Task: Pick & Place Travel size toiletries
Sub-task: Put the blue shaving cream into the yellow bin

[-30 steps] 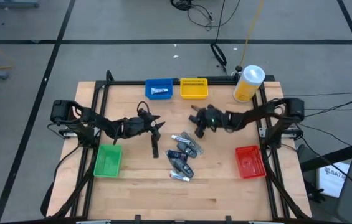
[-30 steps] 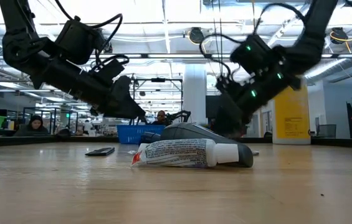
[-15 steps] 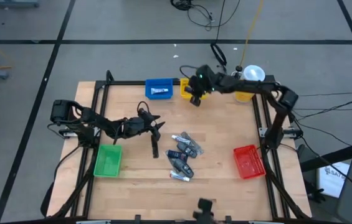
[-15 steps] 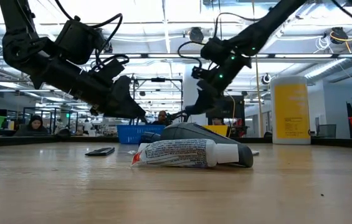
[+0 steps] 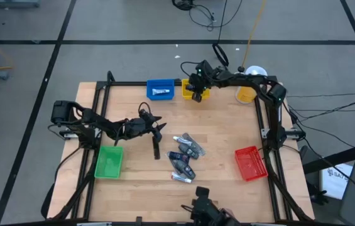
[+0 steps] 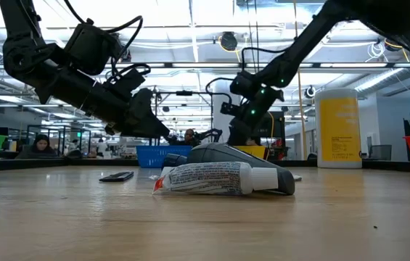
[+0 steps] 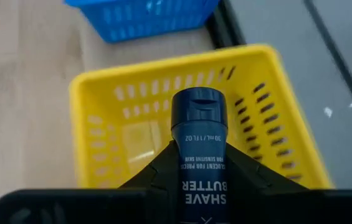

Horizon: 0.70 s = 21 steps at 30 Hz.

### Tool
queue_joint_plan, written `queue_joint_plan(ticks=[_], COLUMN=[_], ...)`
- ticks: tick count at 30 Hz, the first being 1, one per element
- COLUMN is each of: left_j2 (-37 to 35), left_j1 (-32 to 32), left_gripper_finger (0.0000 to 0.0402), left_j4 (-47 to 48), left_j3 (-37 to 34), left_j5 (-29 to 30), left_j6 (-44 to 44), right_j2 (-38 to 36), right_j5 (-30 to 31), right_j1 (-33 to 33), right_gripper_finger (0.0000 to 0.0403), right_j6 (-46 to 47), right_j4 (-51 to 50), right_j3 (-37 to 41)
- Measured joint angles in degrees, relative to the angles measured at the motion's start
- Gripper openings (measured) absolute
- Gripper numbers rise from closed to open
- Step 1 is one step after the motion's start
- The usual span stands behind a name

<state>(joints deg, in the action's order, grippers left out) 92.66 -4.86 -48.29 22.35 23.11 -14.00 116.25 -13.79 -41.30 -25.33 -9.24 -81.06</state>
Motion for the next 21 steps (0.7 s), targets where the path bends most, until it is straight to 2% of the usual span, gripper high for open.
queue_joint_plan(ticks=[9,21], left_j2=[0.0,0.0], left_j1=[0.0,0.11], left_gripper_finger=[0.0191,0.0191], left_j4=[0.02,0.04], left_j3=[0.02,0.02], left_j5=[-0.04,-0.61], left_j6=[-0.09,-0.57], right_j2=[1.76,1.78], right_j5=[0.06,0.34], right_j1=[0.02,-1.07], right_gripper_finger=[0.0082,0.0133], right_j6=[0.1,2.3], right_j4=[2.16,1.57], right_j3=[0.01,0.02])
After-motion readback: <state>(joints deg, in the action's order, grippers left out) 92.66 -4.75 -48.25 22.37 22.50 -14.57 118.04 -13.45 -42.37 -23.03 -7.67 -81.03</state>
